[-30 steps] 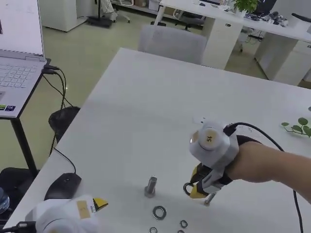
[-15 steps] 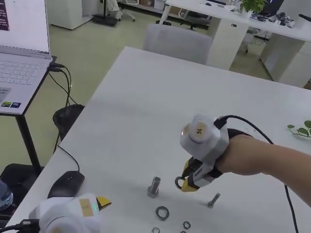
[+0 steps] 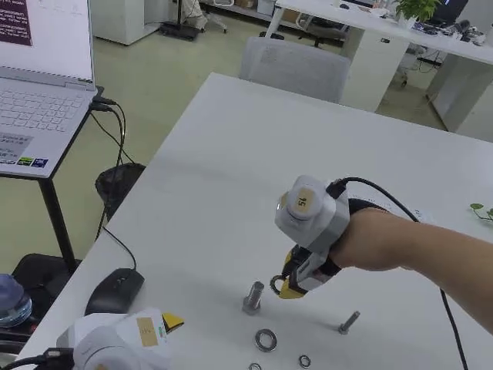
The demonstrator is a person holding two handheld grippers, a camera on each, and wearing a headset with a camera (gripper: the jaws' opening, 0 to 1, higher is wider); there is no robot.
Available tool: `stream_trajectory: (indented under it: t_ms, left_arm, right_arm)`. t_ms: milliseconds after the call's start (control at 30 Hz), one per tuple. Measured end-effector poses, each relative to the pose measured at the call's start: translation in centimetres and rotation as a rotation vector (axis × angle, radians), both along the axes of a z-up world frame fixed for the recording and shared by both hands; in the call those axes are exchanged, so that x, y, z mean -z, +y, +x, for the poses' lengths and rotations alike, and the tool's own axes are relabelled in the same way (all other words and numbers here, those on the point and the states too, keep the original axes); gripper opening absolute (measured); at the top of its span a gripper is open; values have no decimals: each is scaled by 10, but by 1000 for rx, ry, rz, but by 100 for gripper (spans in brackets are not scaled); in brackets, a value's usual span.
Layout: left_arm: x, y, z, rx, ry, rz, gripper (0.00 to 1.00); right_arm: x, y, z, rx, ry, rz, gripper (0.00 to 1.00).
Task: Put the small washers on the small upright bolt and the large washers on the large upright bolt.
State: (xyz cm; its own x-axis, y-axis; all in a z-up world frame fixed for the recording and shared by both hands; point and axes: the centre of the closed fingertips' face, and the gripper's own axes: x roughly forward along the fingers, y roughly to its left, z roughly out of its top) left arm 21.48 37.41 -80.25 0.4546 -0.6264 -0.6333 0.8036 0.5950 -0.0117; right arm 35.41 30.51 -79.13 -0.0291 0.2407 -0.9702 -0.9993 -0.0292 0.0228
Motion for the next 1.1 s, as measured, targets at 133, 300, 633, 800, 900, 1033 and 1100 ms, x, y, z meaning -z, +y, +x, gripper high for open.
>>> stream_trajectory:
  t_ms: [133, 300, 633, 800, 900, 1033, 1100]
  left_arm:
    - [0, 0, 1, -4, 2, 1, 80]
    - [3, 0, 1, -3, 7, 2, 80]
    - [2, -4, 0, -2, 14, -5, 79]
    - [2, -3, -1, 0, 14, 1, 78]
    - [4, -3, -3, 2, 18, 2, 78]
    - [4, -3, -4, 2, 19, 4, 77]
    - [4, -3, -4, 1, 17, 0, 76]
  right_arm:
    - [3, 5, 3, 1, -1, -1, 22]
    - [6, 12, 3, -5, 3, -2, 22]
    - [17, 23, 2, -42, 2, -22, 22]
    - [20, 27, 3, -40, 6, -24, 22]
    - [24, 26, 3, -44, 6, -35, 22]
    - [27, 26, 5, -43, 8, -42, 22]
    - [30, 26, 5, -39, 10, -44, 22]
